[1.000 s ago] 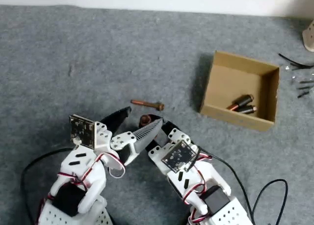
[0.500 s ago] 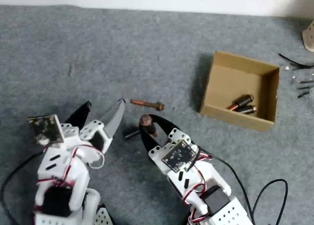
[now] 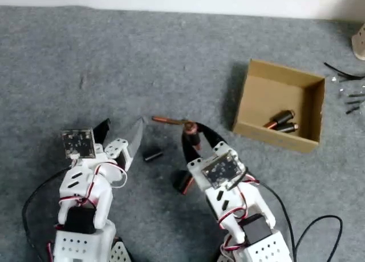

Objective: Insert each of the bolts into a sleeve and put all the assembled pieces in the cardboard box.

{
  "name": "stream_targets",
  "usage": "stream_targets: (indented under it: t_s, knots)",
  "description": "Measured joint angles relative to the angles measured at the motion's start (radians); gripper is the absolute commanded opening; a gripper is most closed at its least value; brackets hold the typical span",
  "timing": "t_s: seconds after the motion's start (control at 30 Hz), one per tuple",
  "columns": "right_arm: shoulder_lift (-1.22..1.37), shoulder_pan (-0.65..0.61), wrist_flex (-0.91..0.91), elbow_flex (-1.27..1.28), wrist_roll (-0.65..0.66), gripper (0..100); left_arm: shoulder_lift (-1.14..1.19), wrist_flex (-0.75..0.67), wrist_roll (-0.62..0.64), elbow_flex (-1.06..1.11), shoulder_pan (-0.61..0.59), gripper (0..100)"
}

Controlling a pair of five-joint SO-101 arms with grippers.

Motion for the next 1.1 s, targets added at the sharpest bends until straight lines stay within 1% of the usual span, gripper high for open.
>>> stream_targets:
  t_s: [0.07,0.17,0.27,0.47,0.73,0.83,0.93,1.0,1.1]
  knots:
    - [0.0,0.031,0.029,0.0,0.0,0.4,0.002,-0.025,-0.008,0.002,0.0,0]
    - [0.0,0.068,0.087,0.0,-0.017,0.4,0.002,-0.037,-0.086,0.002,0.0,1]
    - [0.0,0.118,0.124,0.0,-0.054,0.4,0.002,-0.04,-0.121,0.002,0.0,1]
    - [0.0,0.262,0.124,0.0,-0.123,0.4,0.002,-0.04,-0.129,0.002,0.0,1]
    - [-0.002,0.353,0.123,-0.012,-0.141,0.4,0.002,-0.038,-0.129,0.002,0.0,1]
    - [0.002,0.364,0.072,-0.015,-0.141,0.4,0.002,-0.038,-0.129,0.002,0.0,1]
    - [0.075,0.373,-0.003,-0.015,-0.141,0.4,0.002,-0.038,-0.129,0.002,0.0,1]
    - [0.17,0.37,-0.06,-0.037,-0.141,0.4,0.002,-0.038,-0.129,0.002,0.0,1]
    - [0.373,0.37,-0.13,-0.137,-0.141,0.4,0.002,-0.038,-0.129,0.002,0.0,1]
